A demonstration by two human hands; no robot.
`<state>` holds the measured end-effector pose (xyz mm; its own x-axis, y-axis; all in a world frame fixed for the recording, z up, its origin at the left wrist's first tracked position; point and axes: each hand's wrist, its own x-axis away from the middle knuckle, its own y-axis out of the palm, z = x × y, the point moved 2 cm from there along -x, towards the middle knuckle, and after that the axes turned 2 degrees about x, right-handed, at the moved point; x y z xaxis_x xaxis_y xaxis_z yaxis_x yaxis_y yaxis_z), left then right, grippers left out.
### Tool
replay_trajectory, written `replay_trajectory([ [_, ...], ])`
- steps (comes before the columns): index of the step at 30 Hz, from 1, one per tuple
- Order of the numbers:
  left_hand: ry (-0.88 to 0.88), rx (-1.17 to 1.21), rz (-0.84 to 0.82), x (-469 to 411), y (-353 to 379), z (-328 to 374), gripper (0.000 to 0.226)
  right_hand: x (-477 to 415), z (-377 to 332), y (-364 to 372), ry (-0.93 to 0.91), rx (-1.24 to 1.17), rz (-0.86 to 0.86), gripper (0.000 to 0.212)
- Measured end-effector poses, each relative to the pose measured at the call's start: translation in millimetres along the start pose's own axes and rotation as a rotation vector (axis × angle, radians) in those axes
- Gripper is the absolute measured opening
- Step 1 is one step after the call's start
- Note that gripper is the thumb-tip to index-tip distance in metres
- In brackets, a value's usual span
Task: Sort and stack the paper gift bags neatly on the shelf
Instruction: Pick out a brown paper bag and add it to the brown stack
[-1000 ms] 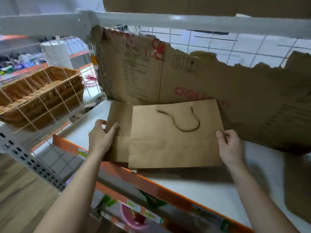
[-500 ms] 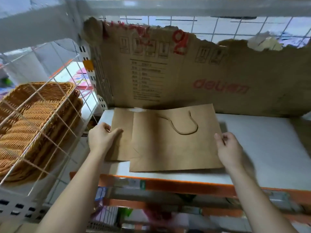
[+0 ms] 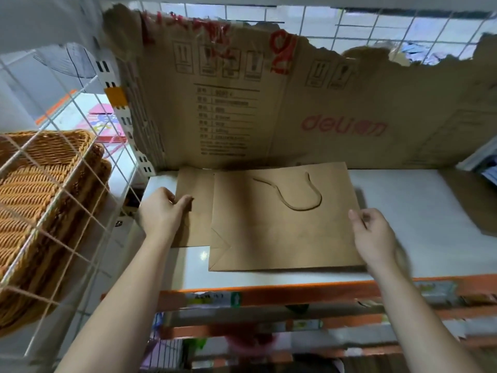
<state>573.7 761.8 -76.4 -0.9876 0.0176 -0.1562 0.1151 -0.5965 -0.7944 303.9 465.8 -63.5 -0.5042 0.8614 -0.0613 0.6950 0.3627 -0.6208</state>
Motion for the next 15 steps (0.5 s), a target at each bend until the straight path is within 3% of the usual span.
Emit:
replay_trajectory([
  [9,0.103,-0.138,0.017,-2.3,-0.6,1.3,0.047,3.0,-0.9,5.3,0.015,-0.076,0.019,0.019],
  [15,0.25,0.001,-0.038,7.0,-11.4,-14.7,0.039,5.3,-21.0,34.6,0.014,-0.147,-0.028,0.027],
])
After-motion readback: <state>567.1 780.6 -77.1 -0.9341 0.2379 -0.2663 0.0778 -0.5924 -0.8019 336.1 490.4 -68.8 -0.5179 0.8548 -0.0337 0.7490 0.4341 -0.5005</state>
